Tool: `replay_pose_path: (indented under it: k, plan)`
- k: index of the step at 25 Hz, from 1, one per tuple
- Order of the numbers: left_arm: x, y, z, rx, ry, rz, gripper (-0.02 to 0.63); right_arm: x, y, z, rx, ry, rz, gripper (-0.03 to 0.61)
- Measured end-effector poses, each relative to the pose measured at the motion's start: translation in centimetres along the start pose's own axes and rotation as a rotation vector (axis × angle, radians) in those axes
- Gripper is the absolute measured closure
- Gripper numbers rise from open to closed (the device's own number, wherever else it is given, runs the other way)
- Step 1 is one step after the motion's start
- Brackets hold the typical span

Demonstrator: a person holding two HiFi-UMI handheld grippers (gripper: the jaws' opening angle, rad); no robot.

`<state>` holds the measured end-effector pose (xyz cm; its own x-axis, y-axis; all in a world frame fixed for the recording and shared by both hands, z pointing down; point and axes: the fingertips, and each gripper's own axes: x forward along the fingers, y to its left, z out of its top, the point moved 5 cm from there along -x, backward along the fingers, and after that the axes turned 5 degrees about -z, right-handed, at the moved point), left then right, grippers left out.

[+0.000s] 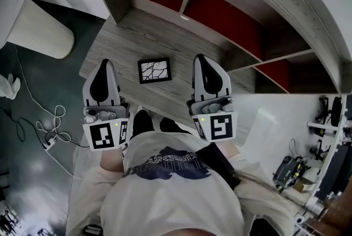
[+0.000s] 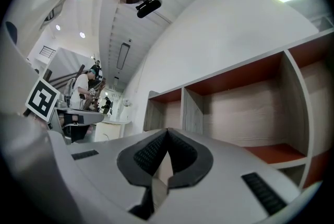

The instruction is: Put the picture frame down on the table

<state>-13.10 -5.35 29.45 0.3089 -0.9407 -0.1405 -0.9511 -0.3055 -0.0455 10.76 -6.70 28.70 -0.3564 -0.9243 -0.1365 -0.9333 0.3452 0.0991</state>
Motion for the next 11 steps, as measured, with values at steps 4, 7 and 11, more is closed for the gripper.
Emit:
replay_pose_path:
  k: [4, 7, 11]
  plan:
    - [0.06, 0.18, -0.09, 0.002, 0.003, 0.001, 0.606, 0.21, 0.21, 0.1, -0.014, -0.001, 0.0, 0.58]
    - [0.11, 0.29, -0.17, 0.002, 0.005, 0.004, 0.606, 0.34, 0.28, 0.19, -0.021, -0.004, 0.001, 0.58]
    - [0.18, 0.44, -0.3, 0.0, 0.008, 0.006, 0.606, 0.52, 0.28, 0.01, -0.024, 0.003, -0.004, 0.58]
